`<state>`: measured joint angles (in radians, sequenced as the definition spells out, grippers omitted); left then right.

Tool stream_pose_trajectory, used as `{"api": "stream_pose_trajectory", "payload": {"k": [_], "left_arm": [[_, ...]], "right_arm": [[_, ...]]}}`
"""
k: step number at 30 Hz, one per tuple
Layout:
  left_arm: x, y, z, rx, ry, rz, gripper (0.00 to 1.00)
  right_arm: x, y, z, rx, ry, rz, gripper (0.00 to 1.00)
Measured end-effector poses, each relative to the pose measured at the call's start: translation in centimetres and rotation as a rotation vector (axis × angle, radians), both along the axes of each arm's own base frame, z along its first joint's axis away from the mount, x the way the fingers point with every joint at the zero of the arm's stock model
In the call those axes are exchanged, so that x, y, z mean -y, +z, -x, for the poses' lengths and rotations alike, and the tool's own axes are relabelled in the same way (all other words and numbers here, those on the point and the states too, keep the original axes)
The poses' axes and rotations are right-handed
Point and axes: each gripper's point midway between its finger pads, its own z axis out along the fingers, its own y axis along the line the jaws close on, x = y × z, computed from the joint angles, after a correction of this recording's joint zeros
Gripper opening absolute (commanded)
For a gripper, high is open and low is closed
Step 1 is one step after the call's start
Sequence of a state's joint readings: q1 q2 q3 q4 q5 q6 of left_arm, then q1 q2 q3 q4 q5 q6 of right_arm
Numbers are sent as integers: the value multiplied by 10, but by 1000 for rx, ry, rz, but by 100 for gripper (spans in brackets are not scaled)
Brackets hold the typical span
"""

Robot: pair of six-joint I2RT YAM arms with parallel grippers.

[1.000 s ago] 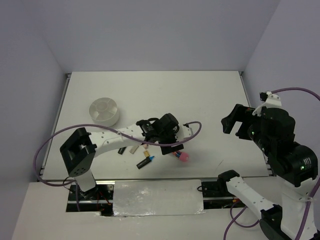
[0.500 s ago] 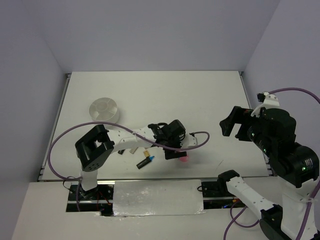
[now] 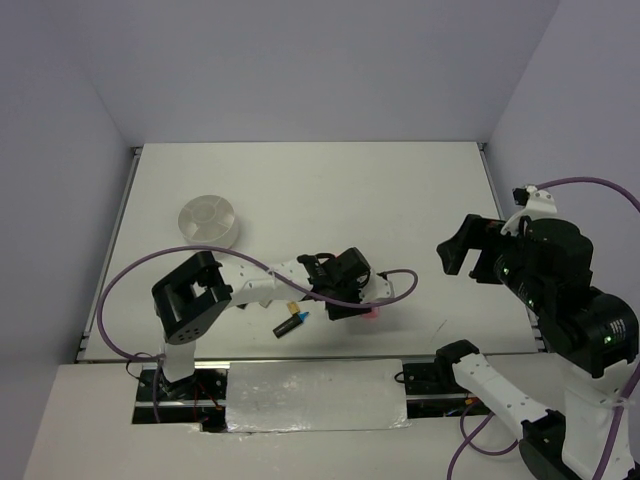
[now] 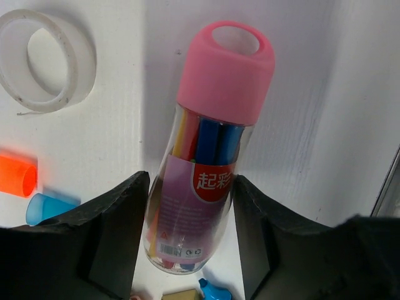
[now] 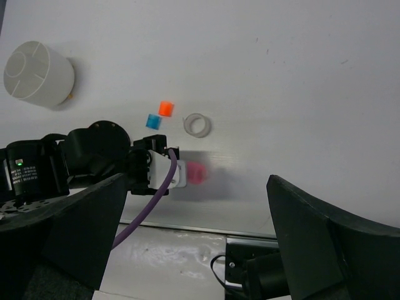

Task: Sort the stationery into containers
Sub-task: Pick up the stationery from the center of the board.

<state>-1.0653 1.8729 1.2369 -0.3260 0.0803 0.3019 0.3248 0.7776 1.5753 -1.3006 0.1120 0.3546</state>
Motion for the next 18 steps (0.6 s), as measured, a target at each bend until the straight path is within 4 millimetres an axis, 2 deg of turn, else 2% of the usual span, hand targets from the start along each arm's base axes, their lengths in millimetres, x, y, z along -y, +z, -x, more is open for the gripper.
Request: {"api": "stream_pose_trajectory", "payload": {"k": [1, 2, 3, 6, 9, 11, 13, 15, 16, 18], "left_arm": [[0, 0, 1, -6, 9, 2, 21], [1, 0, 1, -10, 15, 4, 5], [1, 0, 2, -15, 21, 6, 0], [0, 3, 6, -40, 57, 12, 0], [-4, 23, 9, -45, 121, 54, 0], [-6, 55, 8, -19, 173, 134, 0], [-7, 97, 4, -3, 240, 257, 0], [-8, 150, -3, 16, 308, 428, 0], [-9, 166, -6, 24, 326, 482, 0], [-15, 215, -13, 49, 375, 650, 0]], "right_arm": [[0, 0, 0, 2, 0, -1, 100], [0, 1, 1, 3, -1, -3, 100], [0, 1, 1, 4, -3, -5, 100], [1, 3, 1, 8, -29, -32, 100], [2, 12, 1, 43, -74, -96, 100], [-1, 23, 3, 83, -88, -164, 100], [-11, 36, 6, 126, -61, -260, 100], [-28, 46, 5, 151, -15, -371, 99], [-37, 47, 2, 149, 10, -417, 99], [-58, 43, -8, 125, 66, -512, 95]]}}
